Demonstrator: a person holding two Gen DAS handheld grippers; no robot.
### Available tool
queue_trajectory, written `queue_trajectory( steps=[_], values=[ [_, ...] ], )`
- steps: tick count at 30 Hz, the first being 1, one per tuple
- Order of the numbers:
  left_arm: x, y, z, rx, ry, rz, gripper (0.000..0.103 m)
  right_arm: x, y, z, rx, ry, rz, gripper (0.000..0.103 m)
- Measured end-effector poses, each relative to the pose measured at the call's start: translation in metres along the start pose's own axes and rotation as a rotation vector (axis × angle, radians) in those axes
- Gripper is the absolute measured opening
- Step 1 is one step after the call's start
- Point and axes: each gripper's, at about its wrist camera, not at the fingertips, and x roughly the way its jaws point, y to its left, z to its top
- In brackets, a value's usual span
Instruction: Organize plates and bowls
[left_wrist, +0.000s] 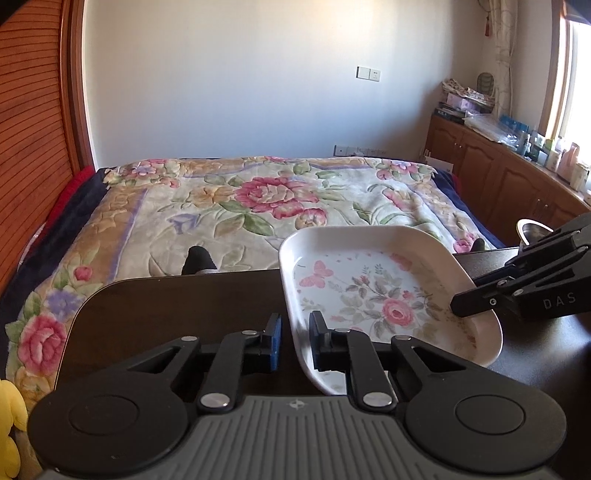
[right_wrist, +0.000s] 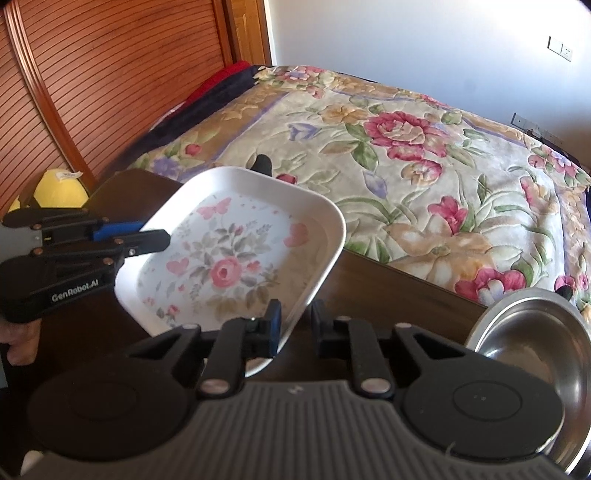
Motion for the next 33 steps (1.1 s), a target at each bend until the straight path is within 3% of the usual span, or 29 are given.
queue_trajectory(
  steps=[2,10,33],
  values=[
    [-0.001,0.0,0.0,-0.005,0.006,-0.009,0.012,-0.001,0.001,0.0,-0.001,0.003,0.007,0.017],
    [-0.019,0.001,-0.007,-0.053,0.034,-0.039,0.011,-0.011,0.004,-0.011,0.014,-0.004,0.036,0.015],
    [-0.141,-0.049,-0.003,0.006,-0.109,-0.059,0.011,-0.12,0.02,-0.049,0.004,-0.173,0.042,0.014]
  ],
)
